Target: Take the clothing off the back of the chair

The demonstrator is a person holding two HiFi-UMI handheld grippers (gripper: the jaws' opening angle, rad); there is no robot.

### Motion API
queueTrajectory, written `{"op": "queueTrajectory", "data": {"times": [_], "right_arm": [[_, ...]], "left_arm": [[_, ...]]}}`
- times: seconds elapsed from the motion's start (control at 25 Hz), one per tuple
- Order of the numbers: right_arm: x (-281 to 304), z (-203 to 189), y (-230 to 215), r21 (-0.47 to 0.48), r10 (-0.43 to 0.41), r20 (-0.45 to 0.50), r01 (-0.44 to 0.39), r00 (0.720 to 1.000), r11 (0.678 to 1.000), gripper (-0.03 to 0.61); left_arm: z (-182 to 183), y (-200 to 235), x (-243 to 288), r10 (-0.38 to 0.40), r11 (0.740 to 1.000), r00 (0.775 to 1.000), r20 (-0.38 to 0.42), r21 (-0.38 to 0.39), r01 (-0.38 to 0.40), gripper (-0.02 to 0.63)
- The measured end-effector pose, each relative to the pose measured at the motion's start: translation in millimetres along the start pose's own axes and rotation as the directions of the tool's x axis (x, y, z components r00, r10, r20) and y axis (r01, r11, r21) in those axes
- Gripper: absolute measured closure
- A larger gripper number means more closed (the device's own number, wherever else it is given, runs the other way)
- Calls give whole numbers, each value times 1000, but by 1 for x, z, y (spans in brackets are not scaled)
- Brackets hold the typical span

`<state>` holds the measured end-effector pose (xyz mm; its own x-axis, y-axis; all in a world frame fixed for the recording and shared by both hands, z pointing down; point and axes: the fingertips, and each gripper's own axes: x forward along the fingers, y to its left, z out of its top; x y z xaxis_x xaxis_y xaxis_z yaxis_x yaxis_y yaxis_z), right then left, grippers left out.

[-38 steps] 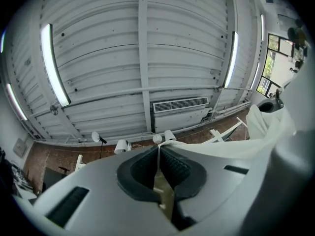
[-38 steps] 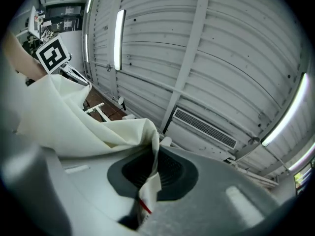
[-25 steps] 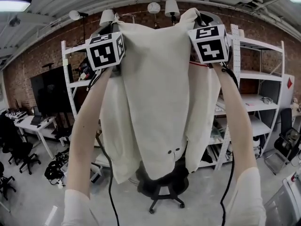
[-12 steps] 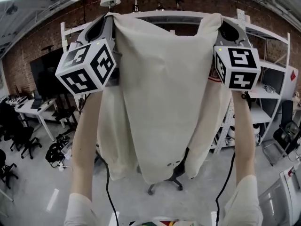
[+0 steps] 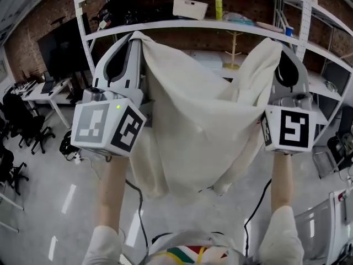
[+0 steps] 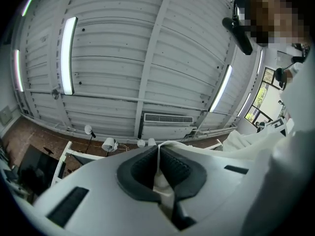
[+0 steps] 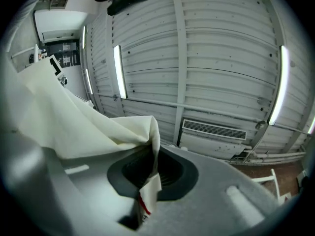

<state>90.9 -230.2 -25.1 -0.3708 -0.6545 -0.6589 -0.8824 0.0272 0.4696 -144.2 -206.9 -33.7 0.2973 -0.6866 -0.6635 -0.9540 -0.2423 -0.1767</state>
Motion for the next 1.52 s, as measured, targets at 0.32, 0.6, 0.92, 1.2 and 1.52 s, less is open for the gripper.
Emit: {"op": "queueTrajectory", "data": {"times": [0.32,0.6,0.92,1.2,1.52], "right_arm": [[-43,-55,72,36,70,-52,-68,996,997,569],[-87,-107,105,102,109,-208,-90,972,991,569],[-126,-154,124,184,90,-342,-27,936,983,569],[-167,-186,141,226,102,-444,1,890,974,569],[-213,-214,169,317,173,-534,6,828,949,569]], "left_arm": [[-76,1,-57,69,997,995,-67,43,-67,600],[-138,0,-111,149,989,974,-168,35,-146,600],[-199,-18,-142,151,985,946,-288,-37,-169,600],[-237,-38,-172,171,979,908,-384,-36,-200,600],[-269,-51,-201,185,978,856,-482,4,-210,600]]}}
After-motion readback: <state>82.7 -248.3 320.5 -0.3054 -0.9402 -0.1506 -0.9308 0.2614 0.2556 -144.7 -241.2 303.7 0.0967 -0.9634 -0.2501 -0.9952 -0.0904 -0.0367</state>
